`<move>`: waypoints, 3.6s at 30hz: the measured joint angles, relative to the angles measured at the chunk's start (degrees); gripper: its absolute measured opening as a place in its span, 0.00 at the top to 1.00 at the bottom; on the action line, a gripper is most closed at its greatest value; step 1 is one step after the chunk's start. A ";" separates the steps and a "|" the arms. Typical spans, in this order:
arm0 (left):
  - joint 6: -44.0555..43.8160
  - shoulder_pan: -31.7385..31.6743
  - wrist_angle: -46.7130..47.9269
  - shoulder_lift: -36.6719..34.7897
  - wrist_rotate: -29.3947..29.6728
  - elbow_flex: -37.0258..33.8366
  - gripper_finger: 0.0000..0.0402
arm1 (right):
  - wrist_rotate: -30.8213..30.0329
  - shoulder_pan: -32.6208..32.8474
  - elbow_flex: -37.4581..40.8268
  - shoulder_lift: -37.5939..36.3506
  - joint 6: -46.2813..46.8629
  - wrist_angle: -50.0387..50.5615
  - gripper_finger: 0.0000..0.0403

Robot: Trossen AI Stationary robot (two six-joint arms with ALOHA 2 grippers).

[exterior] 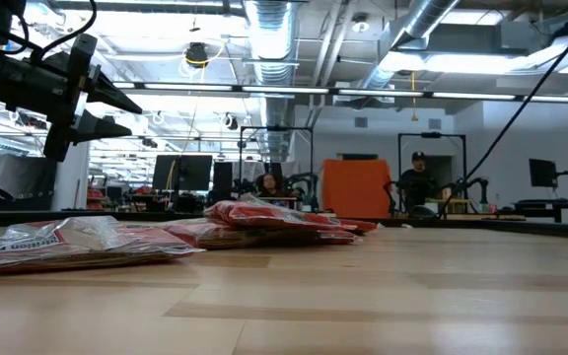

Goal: Sort popcorn bags into baskets
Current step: Put the popcorn bag into the blue bin

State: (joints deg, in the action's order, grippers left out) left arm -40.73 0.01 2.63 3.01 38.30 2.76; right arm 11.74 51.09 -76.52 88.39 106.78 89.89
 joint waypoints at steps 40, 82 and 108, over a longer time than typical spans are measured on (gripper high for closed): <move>1.05 0.00 -0.02 0.00 -0.11 0.00 0.53 | -11.72 -6.42 16.10 0.01 -15.84 -38.79 0.76; 1.07 0.00 -0.02 0.00 0.02 0.00 0.53 | -14.49 -10.62 12.31 4.73 -21.77 -23.81 0.82; 2.05 0.00 -0.01 -0.02 0.09 0.00 0.53 | -16.53 -9.37 19.27 4.73 -26.87 -33.73 0.82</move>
State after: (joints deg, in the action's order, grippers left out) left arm -38.68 0.01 2.62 2.98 38.39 2.76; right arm -4.79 41.72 -57.26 93.12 79.92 56.16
